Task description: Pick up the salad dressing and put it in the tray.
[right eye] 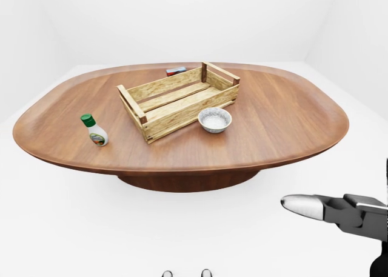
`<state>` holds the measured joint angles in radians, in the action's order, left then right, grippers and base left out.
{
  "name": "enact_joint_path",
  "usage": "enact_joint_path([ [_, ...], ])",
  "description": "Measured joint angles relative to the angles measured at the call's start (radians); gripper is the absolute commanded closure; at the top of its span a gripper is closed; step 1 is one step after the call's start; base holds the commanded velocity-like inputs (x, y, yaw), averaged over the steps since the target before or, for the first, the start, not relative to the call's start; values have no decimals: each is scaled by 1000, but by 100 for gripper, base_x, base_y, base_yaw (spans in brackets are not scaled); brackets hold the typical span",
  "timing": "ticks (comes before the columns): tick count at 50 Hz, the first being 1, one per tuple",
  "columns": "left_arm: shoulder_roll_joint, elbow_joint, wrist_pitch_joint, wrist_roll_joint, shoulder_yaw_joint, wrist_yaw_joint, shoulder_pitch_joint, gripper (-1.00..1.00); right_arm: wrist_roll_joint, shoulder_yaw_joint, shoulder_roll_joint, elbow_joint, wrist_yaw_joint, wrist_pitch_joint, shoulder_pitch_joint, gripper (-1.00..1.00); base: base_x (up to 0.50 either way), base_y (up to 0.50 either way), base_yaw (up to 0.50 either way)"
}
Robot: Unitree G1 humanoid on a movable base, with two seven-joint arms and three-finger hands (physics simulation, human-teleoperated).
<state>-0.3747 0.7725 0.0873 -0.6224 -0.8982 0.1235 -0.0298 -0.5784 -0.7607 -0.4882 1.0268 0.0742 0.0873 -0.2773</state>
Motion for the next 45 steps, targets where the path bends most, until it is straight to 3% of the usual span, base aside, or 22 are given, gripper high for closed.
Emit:
enact_joint_path([
  [21, -44, 14, 0, -73, -72, -17, 17, -100, 156, 32, 1, 19, -91, 0, 31, -100, 19, 49, 0],
  [45, -32, 9, 0, -52, -64, 3, 22, -100, 271, 59, 47, 20, -214, 0, 54, -100, 42, 35, 0],
])
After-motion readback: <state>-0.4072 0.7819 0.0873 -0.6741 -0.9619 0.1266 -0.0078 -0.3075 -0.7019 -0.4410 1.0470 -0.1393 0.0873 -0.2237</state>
